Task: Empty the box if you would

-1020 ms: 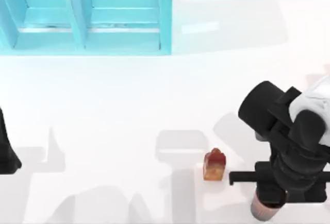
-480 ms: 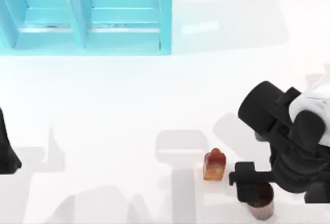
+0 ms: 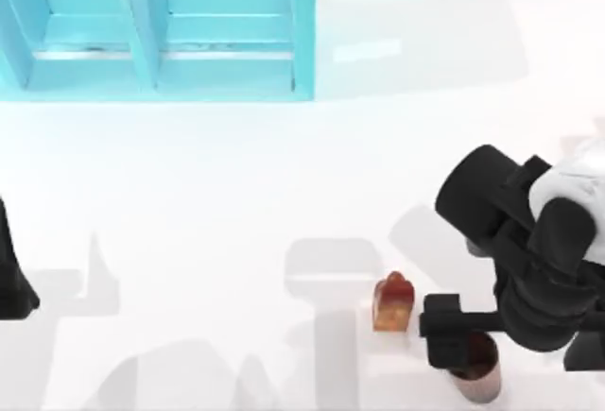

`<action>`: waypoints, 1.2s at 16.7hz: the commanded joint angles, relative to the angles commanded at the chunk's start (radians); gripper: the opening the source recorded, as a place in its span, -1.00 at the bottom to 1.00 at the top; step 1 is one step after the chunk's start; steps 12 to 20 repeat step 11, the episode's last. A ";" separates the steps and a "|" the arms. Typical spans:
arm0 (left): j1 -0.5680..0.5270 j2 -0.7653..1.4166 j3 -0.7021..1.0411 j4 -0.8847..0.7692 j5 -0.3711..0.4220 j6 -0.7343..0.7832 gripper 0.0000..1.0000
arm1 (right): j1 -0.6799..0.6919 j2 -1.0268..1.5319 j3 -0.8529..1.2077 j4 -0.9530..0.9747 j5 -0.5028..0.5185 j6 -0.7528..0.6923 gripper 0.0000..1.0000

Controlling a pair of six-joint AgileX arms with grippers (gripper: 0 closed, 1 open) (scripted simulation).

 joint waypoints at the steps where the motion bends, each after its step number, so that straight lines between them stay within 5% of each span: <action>1: 0.000 0.000 0.000 0.000 0.000 0.000 1.00 | 0.001 -0.004 0.022 -0.024 0.000 0.001 1.00; 9: 0.000 0.000 0.000 0.000 0.000 0.000 1.00 | -0.004 -0.083 0.288 -0.378 0.000 -0.006 1.00; 20: 0.000 0.000 0.000 0.000 0.000 0.000 1.00 | -0.006 -0.091 0.304 -0.396 0.000 -0.007 1.00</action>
